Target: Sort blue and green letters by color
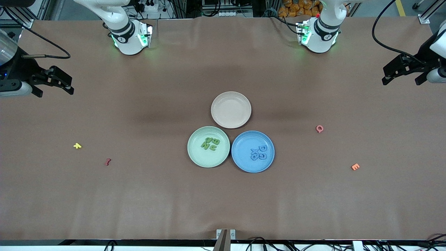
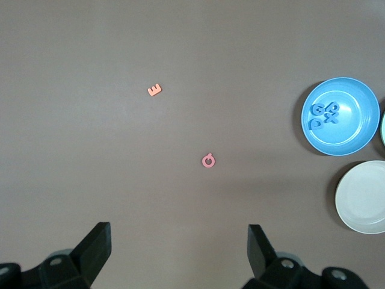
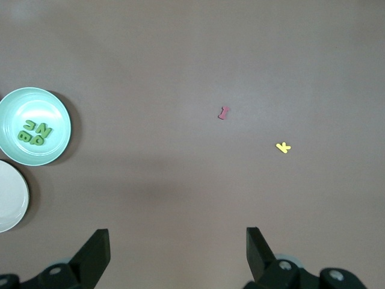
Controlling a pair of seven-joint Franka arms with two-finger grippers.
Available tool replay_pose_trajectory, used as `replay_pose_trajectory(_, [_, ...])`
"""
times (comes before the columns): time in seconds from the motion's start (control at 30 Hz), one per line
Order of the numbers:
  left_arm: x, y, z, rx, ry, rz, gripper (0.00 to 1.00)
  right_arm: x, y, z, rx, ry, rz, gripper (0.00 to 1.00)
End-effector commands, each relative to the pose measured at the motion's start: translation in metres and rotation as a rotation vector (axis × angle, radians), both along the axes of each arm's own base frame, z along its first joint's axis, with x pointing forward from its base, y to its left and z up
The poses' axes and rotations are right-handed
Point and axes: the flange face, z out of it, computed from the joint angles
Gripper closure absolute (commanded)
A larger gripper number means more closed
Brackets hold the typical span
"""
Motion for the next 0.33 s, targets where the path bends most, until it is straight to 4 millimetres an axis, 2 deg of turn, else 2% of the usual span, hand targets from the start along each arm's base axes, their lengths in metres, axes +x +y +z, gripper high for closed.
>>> replay_pose_trajectory(0.0, [0.0009,0.0003,0.0018,-0.029,-0.008,-0.01,0.0,-0.0072,-0.0015,0.0029,0.019,-0.003,0.011,0.0])
replay_pose_trajectory(0.3, [0.0014,-0.0005,0.0011,-0.03,-0.008,-0.009,0.0,-0.0067,-0.0016,0.0021,0.019,-0.001,0.011,0.0])
